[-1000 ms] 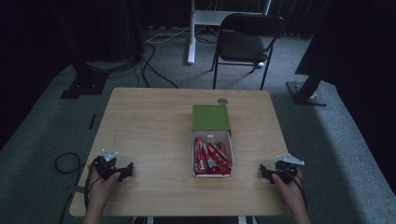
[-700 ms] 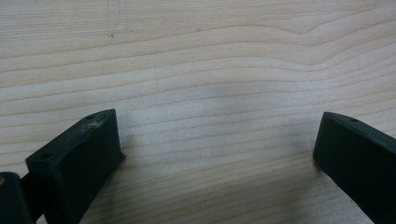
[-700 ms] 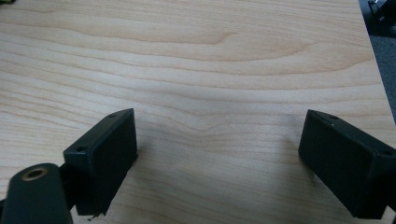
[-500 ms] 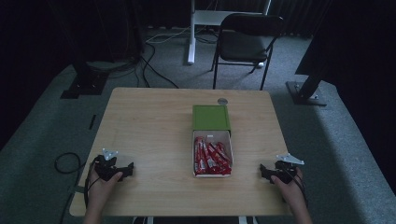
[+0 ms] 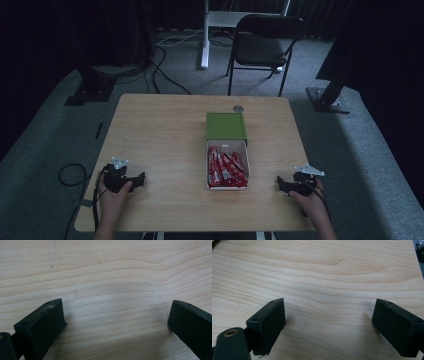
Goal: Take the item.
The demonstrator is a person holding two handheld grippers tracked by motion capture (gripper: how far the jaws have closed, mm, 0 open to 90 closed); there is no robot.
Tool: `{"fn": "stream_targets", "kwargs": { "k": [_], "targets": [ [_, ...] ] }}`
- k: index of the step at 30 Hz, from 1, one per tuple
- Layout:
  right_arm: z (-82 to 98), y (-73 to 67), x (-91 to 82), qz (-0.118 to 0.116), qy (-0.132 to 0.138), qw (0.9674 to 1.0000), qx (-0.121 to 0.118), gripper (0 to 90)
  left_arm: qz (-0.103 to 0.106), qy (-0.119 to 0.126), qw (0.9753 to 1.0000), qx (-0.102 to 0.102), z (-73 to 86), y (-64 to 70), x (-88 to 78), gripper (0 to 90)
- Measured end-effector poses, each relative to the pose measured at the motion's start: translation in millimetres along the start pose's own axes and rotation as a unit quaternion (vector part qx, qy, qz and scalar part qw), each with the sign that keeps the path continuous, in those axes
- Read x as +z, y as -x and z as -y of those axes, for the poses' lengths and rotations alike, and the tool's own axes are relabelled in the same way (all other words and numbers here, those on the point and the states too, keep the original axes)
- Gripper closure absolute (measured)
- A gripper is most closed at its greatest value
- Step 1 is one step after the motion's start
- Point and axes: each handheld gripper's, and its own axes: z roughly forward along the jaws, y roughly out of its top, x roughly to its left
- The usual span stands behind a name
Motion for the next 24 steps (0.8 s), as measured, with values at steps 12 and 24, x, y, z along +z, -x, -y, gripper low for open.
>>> {"fn": "stream_targets", "kwargs": {
  "k": [12, 24],
  "targets": [
    [-2.6, -4.6, -3.3, -0.011, -0.009, 0.9996, 0.023, 11.0, -0.002, 0.000, 1.0000, -0.003, -0.3, 0.6, 0.3, 1.9],
    [-34.5, -24.4, -27.0, -0.037, 0.029, 0.9986, 0.022, 13.4, -0.003, -0.001, 1.0000, -0.002, -0.3, 0.5, 0.1, 1.8]
  ]
}}
